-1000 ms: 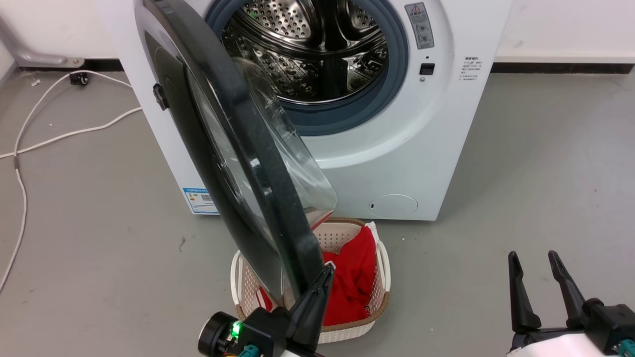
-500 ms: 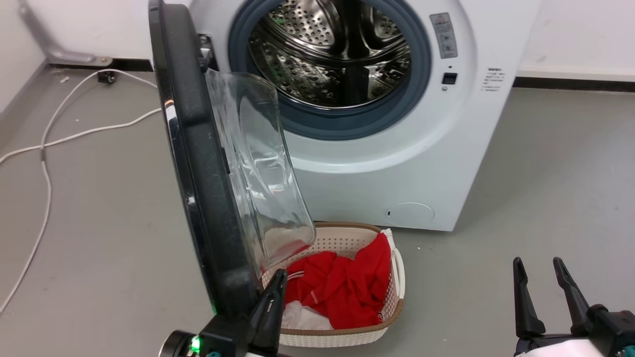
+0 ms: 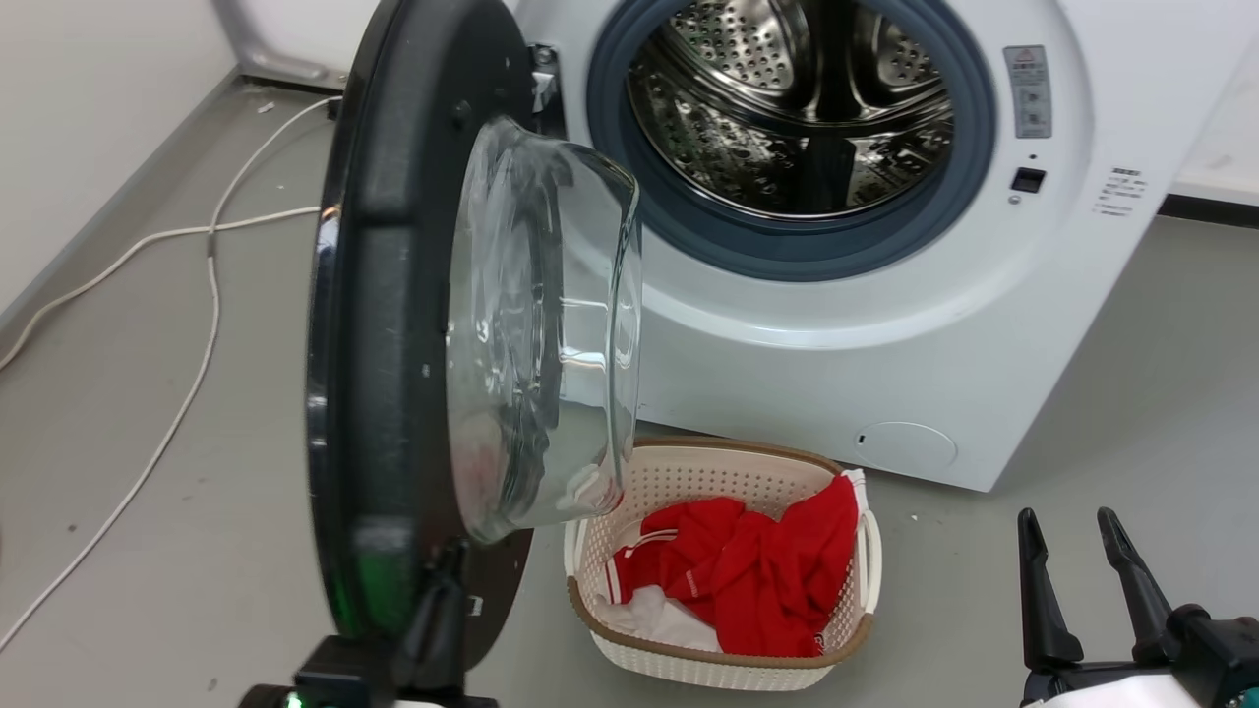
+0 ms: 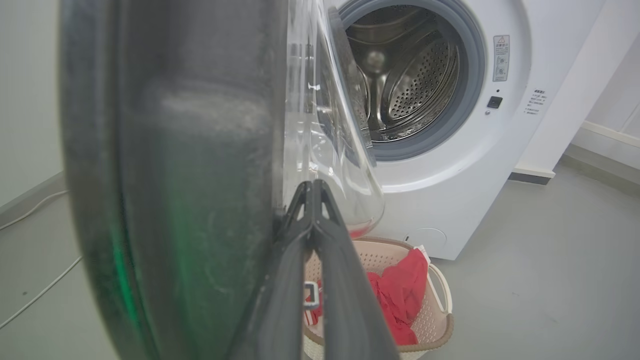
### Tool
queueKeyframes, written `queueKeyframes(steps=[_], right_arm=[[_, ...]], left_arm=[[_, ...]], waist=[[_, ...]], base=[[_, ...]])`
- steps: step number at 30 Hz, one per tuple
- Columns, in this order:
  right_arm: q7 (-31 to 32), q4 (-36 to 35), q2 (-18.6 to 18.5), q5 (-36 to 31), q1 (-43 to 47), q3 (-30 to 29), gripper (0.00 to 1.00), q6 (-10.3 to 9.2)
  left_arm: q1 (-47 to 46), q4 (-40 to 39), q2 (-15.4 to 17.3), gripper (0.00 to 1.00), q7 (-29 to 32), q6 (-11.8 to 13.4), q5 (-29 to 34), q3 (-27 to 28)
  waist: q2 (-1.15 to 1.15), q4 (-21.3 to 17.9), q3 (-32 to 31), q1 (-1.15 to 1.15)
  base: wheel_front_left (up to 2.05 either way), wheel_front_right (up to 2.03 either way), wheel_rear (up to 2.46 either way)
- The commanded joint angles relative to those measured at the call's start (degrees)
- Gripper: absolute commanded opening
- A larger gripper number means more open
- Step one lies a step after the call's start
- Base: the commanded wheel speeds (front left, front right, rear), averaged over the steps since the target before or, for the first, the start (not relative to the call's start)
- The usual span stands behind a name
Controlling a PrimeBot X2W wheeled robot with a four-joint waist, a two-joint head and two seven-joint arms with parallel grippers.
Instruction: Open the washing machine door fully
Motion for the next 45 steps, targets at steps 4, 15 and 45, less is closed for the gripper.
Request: queueKeyframes(steps=[4, 15, 45], right_arm=[[0.1, -0.3, 0.1, 0.2, -0.6, 0.1, 1.0, -0.04], [1.1, -1.0, 0.1, -0.2, -0.9, 0.3, 1.0, -0.04], [1.5, 0.0, 0.1, -1.7, -5.6, 0.8, 1.0, -0.03]], left_arm=[[-1.4, 2.2, 2.0, 0.0, -1.7, 0.5, -2.5, 4.7], [-4.1, 8.9, 4.2, 0.0, -4.6, -0.3, -8.8, 14.2], [-14.9, 26.3, 10.9, 0.0, -6.5, -6.1, -11.3, 37.6]], waist=[[0.0, 1.9, 0.4, 0.0], [0.0, 0.8, 1.5, 0.0], [0.0, -3.0, 8.5, 0.0]], base=[[0.0, 0.0, 0.0], [0.0, 0.0, 0.0], [0.0, 0.0, 0.0]])
